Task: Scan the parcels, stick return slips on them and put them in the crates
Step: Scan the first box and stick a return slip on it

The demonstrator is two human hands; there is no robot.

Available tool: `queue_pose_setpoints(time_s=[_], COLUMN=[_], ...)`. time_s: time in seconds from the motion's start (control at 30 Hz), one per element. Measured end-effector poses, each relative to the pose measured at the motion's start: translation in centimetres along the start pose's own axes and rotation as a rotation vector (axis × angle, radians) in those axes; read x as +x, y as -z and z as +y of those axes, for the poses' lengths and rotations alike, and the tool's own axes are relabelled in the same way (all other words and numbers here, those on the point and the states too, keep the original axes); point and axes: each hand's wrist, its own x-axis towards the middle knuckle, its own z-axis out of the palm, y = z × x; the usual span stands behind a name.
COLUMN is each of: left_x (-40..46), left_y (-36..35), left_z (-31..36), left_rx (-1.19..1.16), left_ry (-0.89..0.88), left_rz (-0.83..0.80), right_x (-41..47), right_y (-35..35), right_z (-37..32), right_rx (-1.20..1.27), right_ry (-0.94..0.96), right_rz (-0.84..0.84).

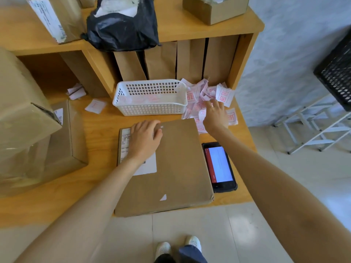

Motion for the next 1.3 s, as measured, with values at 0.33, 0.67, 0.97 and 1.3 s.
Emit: queue_pose_setpoints(time_s=[0.33,0.67,0.97,1.3], left_x=[-0.1,0.3,2.8,3.4], left_y=[-0.3,3.3,7.5,7.7], left_z=[0.0,0.9,0.1,-2.4], left_rx=[-0.068,-0.792,-1.379,-1.319], left_ry=[0.045,0.409,0.558,0.535], left_rz=[0.069,0.045,-0.262,-0.37], right_x=[3.6,1.2,-3.5,-4.6], right_y=[0.7,7.0,6.7,5.0], right_z=[-0.1,-6.2,-11.9,-14.1], right_rx=[-0.113,0.391,0.484,0.481], right_ry=[0.116,0.256,0.265,0.214], right_rz=[0.152,0.025,-0.263,-0.119])
